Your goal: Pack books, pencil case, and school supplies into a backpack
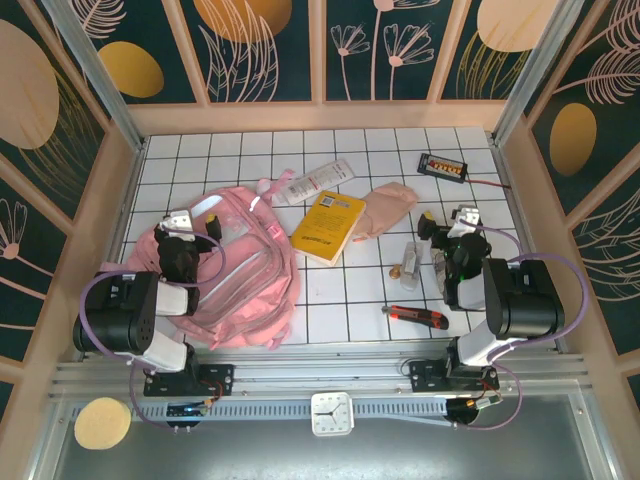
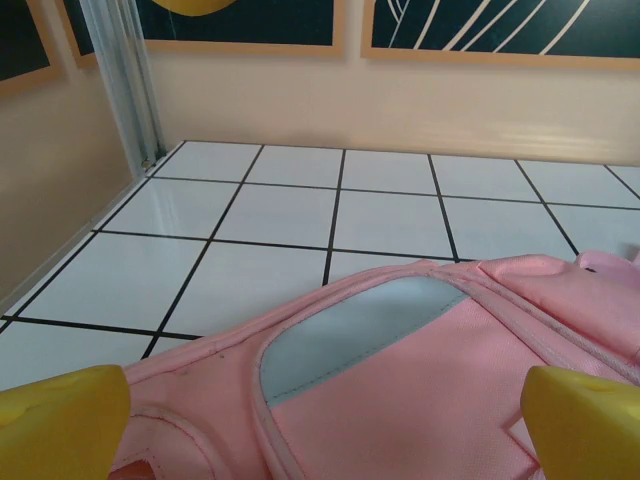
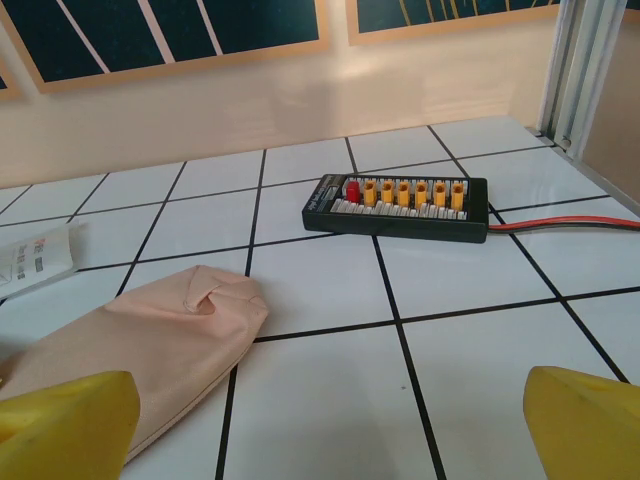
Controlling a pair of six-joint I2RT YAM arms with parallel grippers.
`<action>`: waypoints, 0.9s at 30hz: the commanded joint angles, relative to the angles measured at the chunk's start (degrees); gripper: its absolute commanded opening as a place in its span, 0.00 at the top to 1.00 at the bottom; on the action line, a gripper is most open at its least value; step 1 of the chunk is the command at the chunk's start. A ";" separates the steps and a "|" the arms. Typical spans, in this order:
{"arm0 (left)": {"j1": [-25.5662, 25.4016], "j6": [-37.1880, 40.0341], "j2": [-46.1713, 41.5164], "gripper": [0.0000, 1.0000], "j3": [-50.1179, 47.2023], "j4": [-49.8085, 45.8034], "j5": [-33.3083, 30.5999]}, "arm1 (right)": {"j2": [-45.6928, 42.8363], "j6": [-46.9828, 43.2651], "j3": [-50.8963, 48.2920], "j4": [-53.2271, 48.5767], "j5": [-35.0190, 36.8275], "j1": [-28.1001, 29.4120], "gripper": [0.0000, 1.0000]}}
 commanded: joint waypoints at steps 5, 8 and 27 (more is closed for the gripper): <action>0.29 -1.00 0.01 0.01 0.59 2.47 0.79 | 0.50 0.58 -0.68 3.58 0.94 -0.31 0.01; 0.27 -0.99 0.01 0.01 0.56 2.51 0.79 | 0.55 0.58 -0.55 3.49 0.90 -0.28 0.01; 0.29 -0.96 -0.07 0.01 0.70 2.26 0.75 | 0.39 0.67 -0.50 3.05 0.68 -0.39 0.01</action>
